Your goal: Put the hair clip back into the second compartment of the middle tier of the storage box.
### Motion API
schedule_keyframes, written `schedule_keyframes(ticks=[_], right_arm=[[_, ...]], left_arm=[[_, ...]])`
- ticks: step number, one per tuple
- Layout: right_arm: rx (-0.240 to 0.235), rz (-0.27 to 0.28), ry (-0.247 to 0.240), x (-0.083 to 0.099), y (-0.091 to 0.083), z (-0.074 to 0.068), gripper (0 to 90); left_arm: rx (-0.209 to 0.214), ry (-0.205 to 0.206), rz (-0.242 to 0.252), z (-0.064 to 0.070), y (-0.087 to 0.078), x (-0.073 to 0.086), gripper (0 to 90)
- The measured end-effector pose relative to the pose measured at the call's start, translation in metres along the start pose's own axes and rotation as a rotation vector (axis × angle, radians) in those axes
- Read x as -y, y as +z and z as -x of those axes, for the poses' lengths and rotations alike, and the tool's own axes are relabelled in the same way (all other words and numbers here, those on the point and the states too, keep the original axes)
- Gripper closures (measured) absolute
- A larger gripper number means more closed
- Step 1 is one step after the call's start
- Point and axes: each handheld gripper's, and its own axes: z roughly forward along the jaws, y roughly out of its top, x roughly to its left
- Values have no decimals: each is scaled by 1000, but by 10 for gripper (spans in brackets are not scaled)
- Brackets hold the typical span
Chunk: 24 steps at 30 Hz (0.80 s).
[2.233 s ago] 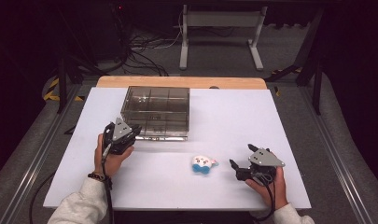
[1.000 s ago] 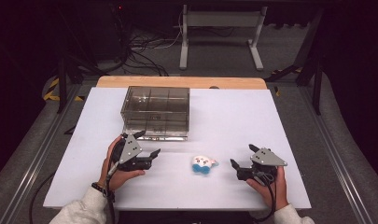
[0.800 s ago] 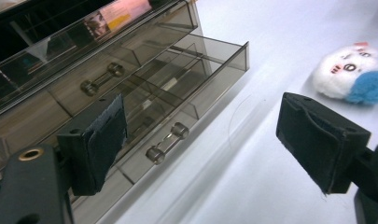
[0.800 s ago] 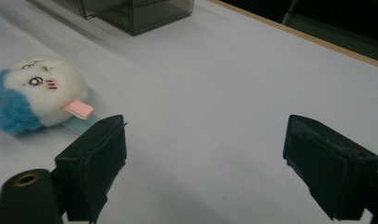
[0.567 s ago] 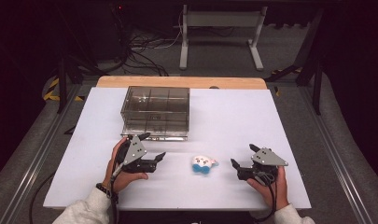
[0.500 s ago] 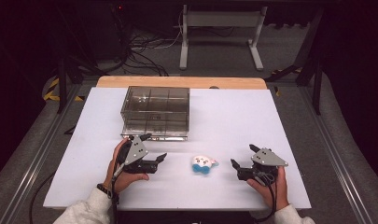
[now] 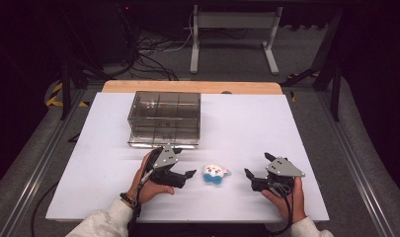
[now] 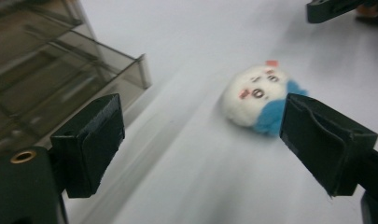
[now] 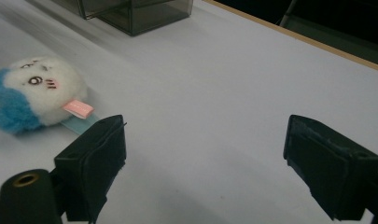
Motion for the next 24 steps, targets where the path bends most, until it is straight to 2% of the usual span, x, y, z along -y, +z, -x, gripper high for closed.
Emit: schedule_keyframes(ticks=[9,11,13,14,15,18,24], right_arm=[[-2,-5,-2,1,1,-1,136],[-2,-6,-3,1,1,-1,136],[-4,-8,-7,1,1,-1,136],[-4,-8,-7,1,1,-1,136],[-4,-9,-5,1,2,0,136],[-7,-10,-3,2,2,0,136],[-12,-13,-6,2,2,-1,136]], left_arm=[[91,-10,-71,13,27,-8,152],[105,-3,-92,16,35,-10,149],[125,-8,-125,20,46,-11,139],[125,-8,-125,20,46,-11,128],[140,-17,-139,22,53,-11,127],[129,-12,-161,25,59,-11,124],[134,-1,-204,27,72,-11,128]])
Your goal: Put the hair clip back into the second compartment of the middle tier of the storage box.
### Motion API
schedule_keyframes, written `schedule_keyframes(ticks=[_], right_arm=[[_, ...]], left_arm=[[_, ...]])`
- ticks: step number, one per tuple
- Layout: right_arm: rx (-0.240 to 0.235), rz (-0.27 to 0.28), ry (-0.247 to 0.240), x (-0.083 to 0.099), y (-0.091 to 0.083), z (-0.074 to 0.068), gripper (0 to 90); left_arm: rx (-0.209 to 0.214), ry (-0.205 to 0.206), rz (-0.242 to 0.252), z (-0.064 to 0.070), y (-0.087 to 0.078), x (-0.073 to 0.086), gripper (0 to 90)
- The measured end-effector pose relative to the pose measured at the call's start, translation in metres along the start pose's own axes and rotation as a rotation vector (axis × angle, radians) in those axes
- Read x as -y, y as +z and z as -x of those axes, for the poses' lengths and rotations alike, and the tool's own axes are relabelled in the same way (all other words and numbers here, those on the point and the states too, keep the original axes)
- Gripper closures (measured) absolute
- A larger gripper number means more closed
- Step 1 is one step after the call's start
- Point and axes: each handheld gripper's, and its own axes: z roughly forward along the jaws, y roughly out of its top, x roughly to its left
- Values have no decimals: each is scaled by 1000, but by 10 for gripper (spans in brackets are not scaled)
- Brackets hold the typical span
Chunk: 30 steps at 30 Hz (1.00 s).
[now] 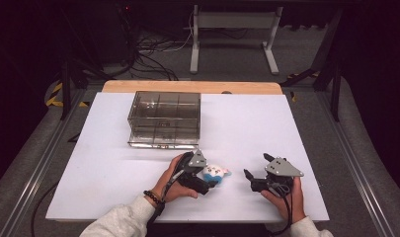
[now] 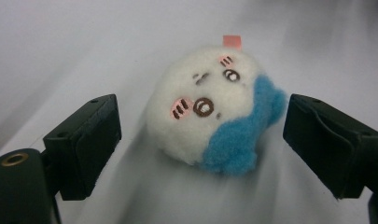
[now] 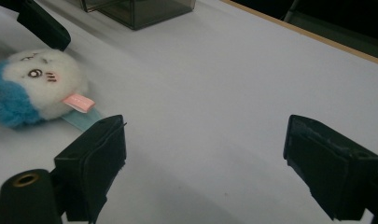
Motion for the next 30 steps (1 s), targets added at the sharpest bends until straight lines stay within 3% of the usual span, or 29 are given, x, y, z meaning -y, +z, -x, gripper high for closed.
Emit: schedule_keyframes(ticks=[3,7,9,11,15,30], right_arm=[[-1,1,2,0,0,0,136],[-3,-2,-5,0,0,0,136],[-3,-2,-5,0,0,0,136],[-3,-2,-2,0,0,-1,136],[-2,-2,-3,0,0,0,136],[0,7,-6,-1,-2,0,136]], left_arm=[[-25,5,-5,-1,1,-2,163],[-14,24,-17,-1,3,-2,236],[-1,15,-8,-1,2,-2,271],[9,14,-5,-1,1,-1,357],[9,38,1,0,1,-1,439],[-41,94,35,2,-17,0,454]])
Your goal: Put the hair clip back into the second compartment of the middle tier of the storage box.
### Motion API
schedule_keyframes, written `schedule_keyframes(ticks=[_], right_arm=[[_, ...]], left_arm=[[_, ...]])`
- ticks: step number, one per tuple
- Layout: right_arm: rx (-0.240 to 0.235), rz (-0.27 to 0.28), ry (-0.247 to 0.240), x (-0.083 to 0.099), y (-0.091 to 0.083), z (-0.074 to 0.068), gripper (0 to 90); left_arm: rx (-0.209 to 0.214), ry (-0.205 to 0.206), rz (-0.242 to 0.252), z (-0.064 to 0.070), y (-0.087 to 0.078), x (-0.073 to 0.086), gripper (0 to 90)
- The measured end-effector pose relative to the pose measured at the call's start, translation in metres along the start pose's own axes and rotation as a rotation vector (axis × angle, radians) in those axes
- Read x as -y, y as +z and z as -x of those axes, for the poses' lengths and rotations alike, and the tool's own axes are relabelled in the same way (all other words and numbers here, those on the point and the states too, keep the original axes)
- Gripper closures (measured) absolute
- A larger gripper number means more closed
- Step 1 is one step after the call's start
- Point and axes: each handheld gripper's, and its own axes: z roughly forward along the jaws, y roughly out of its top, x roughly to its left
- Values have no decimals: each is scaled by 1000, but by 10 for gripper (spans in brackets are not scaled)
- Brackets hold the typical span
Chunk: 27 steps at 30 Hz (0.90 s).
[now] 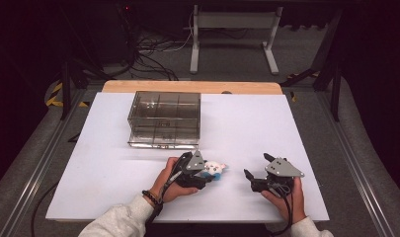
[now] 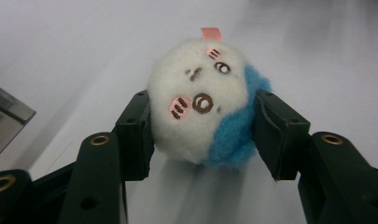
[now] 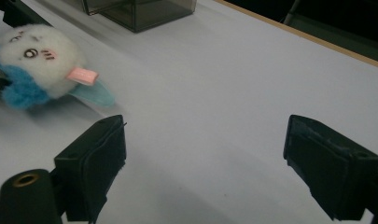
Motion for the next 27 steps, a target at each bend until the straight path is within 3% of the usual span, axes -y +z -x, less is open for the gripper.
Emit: schedule_keyframes(ticks=[21,27], right_arm=[[0,6,6,0,-1,1,135],[-1,5,5,0,-1,1,135]], left_arm=[[-33,84,-47,5,-7,2,459],[-45,78,-45,2,-13,4,459]])
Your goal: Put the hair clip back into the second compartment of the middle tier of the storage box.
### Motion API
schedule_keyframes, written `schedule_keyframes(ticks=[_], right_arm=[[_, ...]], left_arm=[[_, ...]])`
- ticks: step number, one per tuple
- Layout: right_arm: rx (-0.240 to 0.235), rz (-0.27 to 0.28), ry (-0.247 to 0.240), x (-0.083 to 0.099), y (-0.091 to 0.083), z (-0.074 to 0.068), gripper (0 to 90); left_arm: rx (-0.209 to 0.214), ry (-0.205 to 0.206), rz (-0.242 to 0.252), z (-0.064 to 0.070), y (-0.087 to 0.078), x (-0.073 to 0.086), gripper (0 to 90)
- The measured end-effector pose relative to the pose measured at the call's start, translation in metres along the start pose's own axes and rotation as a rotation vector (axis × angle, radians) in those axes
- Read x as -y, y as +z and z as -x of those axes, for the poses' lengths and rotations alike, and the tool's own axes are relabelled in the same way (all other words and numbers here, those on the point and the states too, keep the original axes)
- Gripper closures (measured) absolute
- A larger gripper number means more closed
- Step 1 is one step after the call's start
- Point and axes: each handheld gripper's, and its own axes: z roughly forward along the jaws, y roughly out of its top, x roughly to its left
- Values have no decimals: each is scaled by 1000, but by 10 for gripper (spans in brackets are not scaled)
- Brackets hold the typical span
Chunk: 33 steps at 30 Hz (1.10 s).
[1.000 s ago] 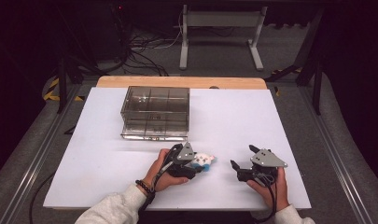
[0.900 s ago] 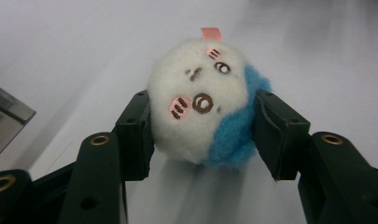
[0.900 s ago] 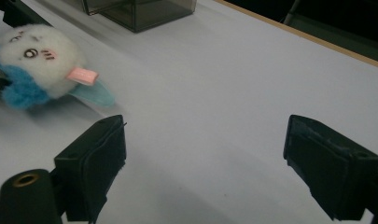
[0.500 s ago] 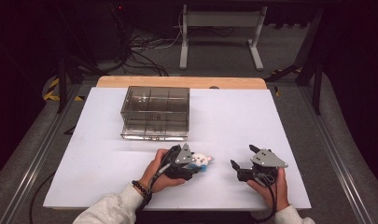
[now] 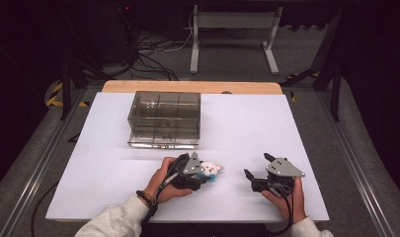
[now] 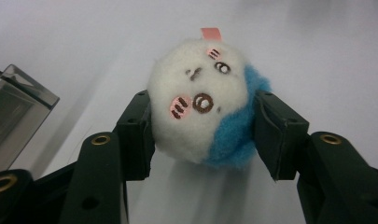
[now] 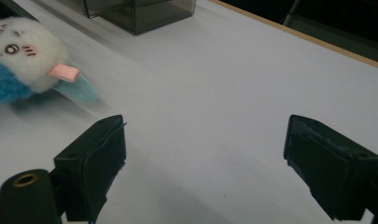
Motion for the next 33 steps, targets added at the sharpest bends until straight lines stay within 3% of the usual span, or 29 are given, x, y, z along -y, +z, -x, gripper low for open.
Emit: schedule_keyframes(ticks=[12,33], right_arm=[[-1,-1,0,0,0,0,135],[-1,-1,-1,0,0,0,135]], left_arm=[[-19,16,16,-6,-9,0,460],[-54,6,49,-14,-27,-1,465]])
